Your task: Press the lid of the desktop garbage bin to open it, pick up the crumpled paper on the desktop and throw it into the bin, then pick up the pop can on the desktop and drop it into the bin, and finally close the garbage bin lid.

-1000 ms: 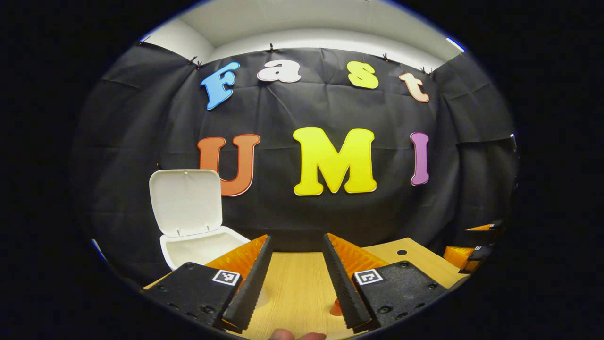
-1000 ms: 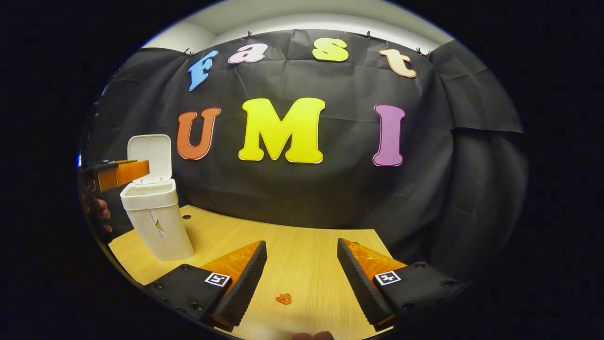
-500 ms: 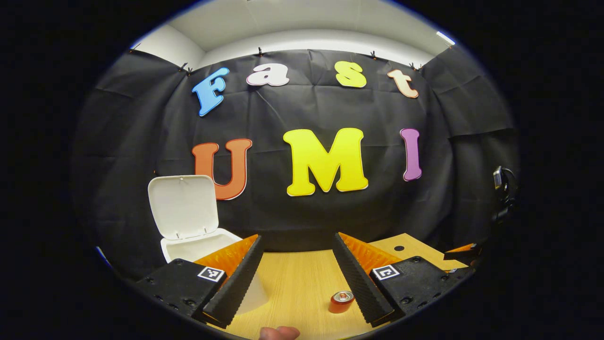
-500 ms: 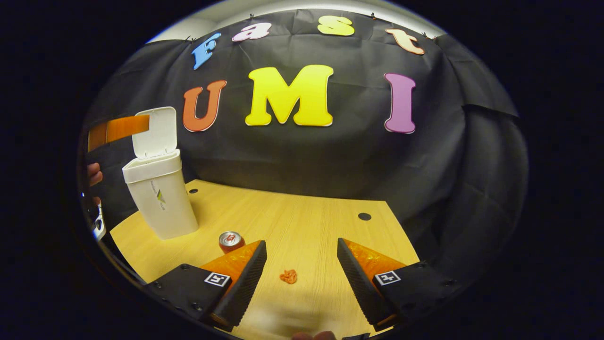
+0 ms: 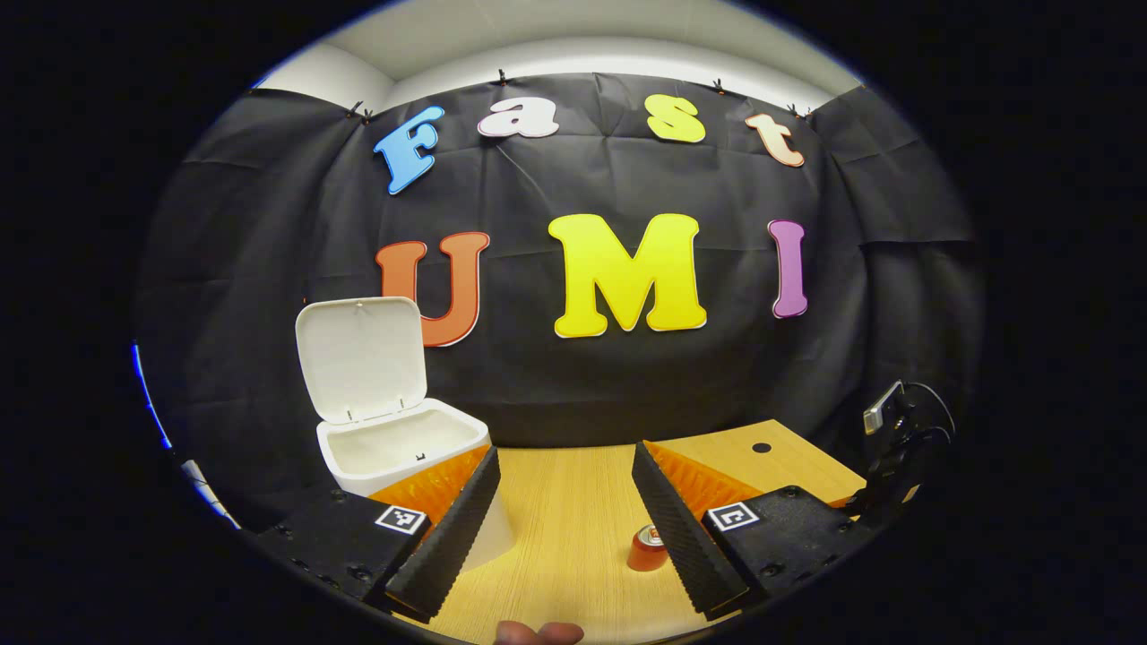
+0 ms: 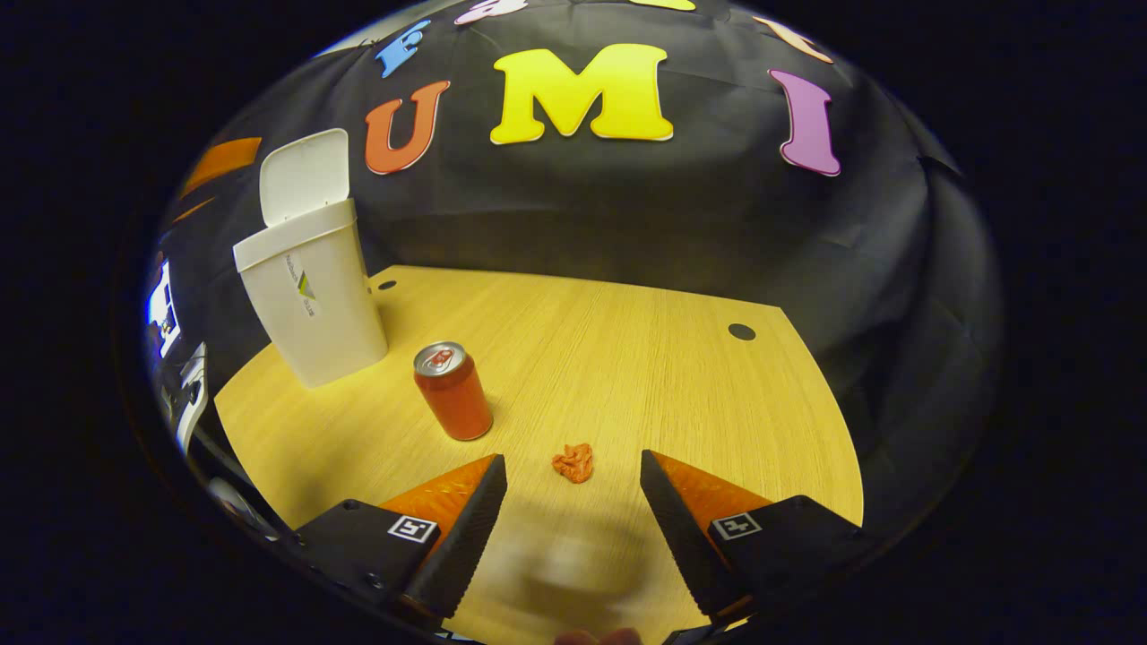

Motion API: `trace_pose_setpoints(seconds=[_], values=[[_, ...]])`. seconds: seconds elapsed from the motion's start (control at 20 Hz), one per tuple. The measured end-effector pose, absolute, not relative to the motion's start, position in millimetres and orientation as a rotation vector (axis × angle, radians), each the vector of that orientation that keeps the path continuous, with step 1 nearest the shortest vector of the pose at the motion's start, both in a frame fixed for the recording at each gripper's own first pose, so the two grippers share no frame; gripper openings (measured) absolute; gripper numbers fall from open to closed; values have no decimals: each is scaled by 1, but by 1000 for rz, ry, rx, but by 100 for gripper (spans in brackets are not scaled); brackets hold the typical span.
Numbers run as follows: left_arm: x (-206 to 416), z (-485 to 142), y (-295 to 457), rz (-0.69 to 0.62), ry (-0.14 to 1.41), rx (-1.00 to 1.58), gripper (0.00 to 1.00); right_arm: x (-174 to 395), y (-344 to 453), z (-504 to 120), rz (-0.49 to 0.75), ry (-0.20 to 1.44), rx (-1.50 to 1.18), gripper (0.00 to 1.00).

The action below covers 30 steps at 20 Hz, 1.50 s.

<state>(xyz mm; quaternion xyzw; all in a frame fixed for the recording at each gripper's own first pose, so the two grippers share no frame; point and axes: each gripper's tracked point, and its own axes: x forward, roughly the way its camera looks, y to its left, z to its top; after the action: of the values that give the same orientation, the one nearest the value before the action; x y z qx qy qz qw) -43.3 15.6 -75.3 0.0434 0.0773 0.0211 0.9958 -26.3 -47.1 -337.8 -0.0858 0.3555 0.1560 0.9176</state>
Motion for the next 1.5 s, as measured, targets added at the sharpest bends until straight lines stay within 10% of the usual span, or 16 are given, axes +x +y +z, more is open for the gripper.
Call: trace_pose_setpoints(seconds=[1.0,1.3,1.5], values=[[-73,-93,72,232,227,109,98,20,-33,-447,373,970,-265,95],[-71,-93,84,254,226,88,98,13,-33,-451,371,1020,-243,81],[-72,-100,86,253,245,87,98,17,-36,-454,361,1031,-241,54]])
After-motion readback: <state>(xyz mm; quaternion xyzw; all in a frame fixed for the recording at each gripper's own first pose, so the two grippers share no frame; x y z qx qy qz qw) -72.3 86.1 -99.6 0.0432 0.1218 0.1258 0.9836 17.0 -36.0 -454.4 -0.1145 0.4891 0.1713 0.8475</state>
